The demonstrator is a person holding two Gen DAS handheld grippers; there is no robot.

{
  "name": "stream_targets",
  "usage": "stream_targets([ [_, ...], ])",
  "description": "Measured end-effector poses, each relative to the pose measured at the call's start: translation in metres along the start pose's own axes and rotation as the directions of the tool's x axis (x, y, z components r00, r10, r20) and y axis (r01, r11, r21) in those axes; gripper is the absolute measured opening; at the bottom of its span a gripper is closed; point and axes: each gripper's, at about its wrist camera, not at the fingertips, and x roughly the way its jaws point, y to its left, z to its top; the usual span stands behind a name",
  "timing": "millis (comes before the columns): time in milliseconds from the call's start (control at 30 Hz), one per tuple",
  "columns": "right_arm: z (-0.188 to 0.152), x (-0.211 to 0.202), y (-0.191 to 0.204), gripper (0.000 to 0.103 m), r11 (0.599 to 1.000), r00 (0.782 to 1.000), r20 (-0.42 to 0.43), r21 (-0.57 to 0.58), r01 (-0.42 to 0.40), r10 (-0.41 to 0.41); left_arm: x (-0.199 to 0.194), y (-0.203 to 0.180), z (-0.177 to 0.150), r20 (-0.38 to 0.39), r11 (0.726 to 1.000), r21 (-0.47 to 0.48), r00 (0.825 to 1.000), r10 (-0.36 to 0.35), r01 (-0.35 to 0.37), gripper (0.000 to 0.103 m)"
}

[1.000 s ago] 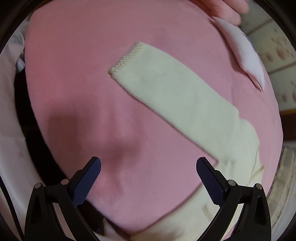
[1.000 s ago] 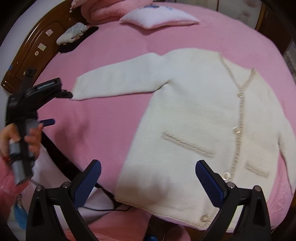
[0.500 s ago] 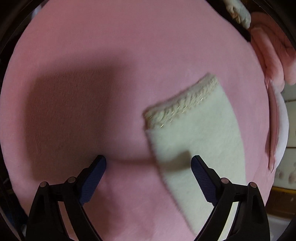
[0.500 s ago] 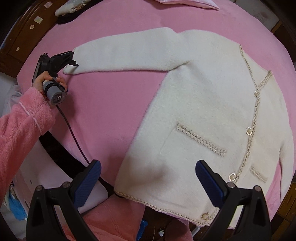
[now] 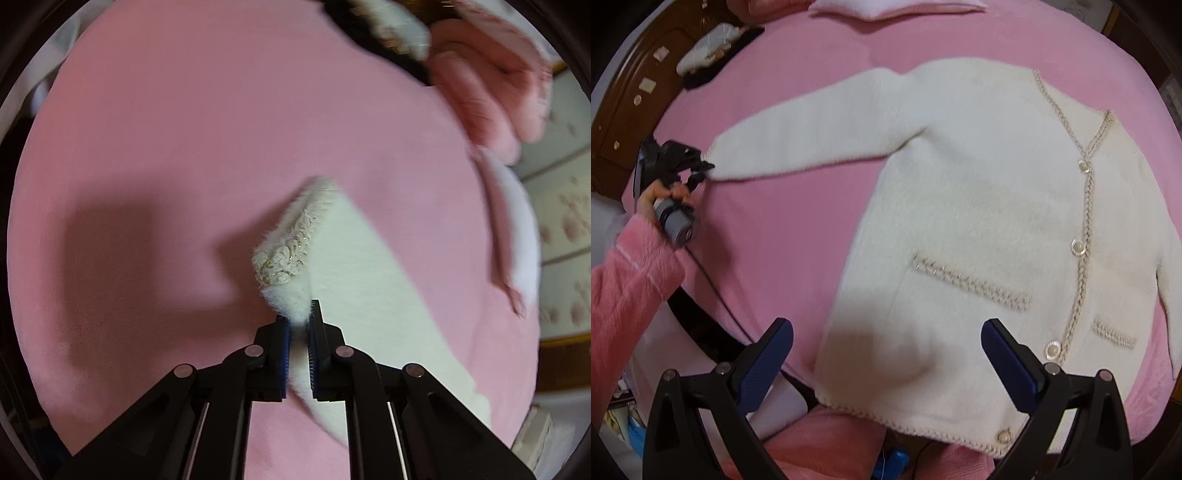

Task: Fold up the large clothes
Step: 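Lift the cuff with the left gripper and fold the sleeve across the body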

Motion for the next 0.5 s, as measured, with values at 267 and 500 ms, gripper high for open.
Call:
stream_targets([
  [267, 0.019, -0.015, -0.069, 0.102, 0.979, 0.977, 0.178, 0.145, -0.141, 0.114, -0.087, -0.133, -0.042, 0.106, 0.941, 0.304, 0.977, -0.187, 0.147, 0.006],
  [500, 0.028, -0.036, -0.153, 0.102, 0.969, 0.939, 0.327, 0.178, -0.171, 0.106, -0.117, -0.253, -0.158, 0.040, 0.855, 0.425, 0.938, -0.345, 0.296, 0.006],
])
